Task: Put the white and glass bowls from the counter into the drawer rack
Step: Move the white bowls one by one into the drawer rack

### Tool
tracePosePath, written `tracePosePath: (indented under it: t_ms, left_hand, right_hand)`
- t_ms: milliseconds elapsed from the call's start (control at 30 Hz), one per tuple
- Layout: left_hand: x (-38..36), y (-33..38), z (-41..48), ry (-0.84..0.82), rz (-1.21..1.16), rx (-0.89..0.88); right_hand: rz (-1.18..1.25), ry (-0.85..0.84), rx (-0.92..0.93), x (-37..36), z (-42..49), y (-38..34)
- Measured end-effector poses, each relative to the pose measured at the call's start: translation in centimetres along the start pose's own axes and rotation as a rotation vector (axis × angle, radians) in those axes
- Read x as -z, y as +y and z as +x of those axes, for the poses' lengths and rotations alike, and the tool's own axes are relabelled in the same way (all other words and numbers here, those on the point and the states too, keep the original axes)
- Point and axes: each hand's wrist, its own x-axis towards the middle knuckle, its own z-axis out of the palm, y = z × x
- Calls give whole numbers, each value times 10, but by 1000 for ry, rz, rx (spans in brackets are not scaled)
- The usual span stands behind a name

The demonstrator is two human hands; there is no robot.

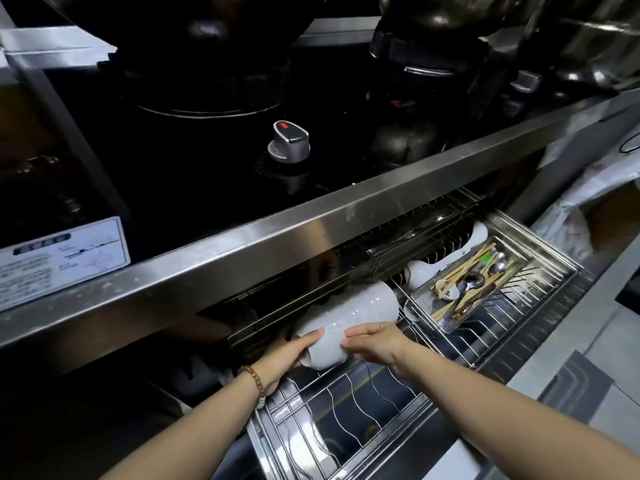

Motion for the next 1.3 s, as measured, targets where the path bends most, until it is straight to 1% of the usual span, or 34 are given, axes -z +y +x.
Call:
tracePosePath:
  t_ms: [167,267,467,633,733,867,967,1133,1233,1300]
  left_hand:
    - [-4,-3,5,59,-8,-36]
    - [-2,-2,5,82,44,-38]
    - [-4,4,-3,119,87,-42]
    - [-2,21,-32,115,226,-92]
    - [-7,38,-62,92,232,-144]
    - [-13,59,-104,70,208,-241]
    - [-13,79,-138,27,235,-330]
    - [-3,127,-206,-9,344,-594]
    - [12,162,-257,18,418,-785]
    - [26,186,-291,67,449,-910]
  right_hand:
    - [27,3,-21,2,5,2]
    - [19,3,-24,1,6,3]
    - [-81,-27,16,2,-3,-2]
    - [-108,3,79,4,-28,-16]
    - [-78,29,134,7,-53,-27]
    - [-78,80,260,17,-106,-38]
    - [-179,139,396,28,-153,-44]
    - [-325,209,636,37,-220,-74]
    - [-372,241,778,31,-255,-107]
    - [-415,251,892,20,-277,-132]
